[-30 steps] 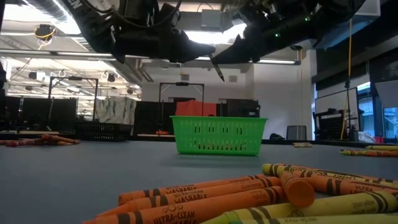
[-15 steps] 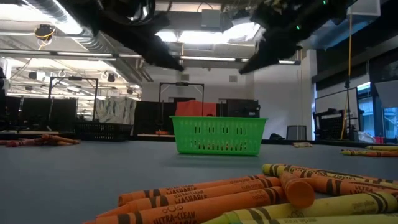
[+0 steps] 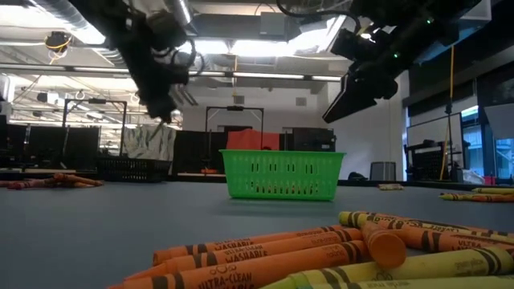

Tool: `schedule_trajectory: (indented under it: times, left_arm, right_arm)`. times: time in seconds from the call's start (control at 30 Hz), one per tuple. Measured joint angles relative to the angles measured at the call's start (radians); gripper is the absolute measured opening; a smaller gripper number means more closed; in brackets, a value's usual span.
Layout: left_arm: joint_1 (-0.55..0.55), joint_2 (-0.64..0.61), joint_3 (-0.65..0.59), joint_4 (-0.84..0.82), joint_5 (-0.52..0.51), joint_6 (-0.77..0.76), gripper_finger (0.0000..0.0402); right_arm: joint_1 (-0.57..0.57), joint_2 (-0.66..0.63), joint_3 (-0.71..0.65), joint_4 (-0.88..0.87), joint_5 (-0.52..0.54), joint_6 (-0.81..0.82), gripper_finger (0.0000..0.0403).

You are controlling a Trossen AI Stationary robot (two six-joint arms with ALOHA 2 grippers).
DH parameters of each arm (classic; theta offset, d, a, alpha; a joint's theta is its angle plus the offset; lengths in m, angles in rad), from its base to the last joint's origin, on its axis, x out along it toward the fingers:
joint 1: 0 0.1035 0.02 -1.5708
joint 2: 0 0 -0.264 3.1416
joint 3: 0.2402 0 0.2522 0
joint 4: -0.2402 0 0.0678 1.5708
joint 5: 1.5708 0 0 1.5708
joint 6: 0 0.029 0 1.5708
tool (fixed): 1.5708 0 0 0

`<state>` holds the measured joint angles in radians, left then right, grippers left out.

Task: Sort crayons
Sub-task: Put the green crayon into the black bin

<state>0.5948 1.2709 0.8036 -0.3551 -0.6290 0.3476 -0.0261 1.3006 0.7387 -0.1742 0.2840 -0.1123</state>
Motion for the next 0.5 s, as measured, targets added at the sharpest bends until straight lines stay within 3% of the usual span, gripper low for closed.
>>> schedule_trajectory:
  times: [0.23, 0.5]
  left_arm:
    - [0.142, 0.105, 0.000, -0.062, 0.048, 0.003, 0.0008]
    - [0.177, 0.191, 0.000, -0.080, 0.066, 0.003, 0.0019]
  right_arm:
    - [0.000, 0.000, 0.000, -0.009, -0.015, 0.003, 0.0167]
    - [0.000, 0.000, 0.000, -0.011, -0.015, 0.006, 0.0167]
